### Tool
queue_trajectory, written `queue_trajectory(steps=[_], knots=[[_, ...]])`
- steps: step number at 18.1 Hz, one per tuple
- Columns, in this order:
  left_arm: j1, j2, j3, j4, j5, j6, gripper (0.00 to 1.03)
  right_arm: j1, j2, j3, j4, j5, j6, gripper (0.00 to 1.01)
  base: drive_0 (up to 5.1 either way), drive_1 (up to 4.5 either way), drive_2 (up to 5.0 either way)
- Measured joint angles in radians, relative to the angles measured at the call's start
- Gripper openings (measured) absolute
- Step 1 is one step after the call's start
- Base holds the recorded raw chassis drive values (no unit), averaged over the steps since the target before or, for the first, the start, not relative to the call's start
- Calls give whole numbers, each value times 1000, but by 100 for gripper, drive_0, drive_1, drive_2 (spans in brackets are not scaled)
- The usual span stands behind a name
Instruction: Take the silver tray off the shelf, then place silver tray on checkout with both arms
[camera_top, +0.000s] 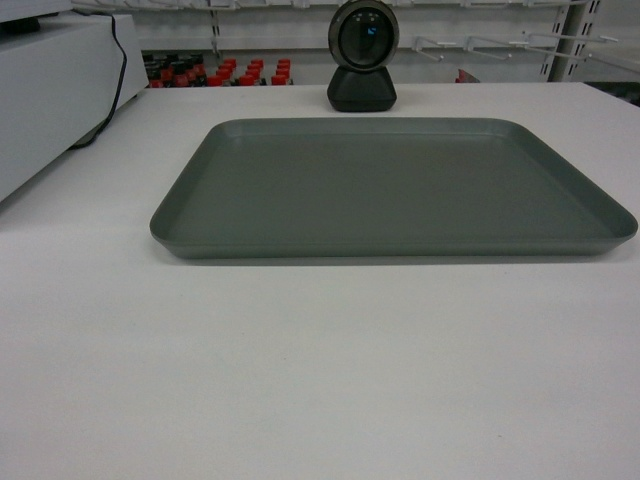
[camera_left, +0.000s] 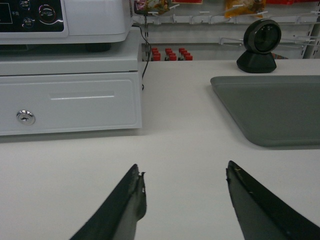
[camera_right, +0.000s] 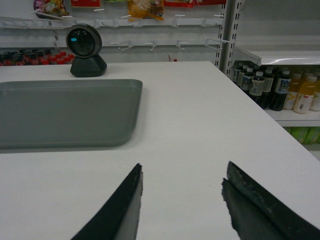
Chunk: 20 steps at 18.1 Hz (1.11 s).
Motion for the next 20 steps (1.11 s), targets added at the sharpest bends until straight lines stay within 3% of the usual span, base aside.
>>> queue_trajectory(steps=[5,20], knots=[[0,0,0,0,0,2,100,0,0,0,0,0,0,99,0,0,0],[0,0,0,2,0,3,98,0,0,0,2,0,0,98,0,0,0]])
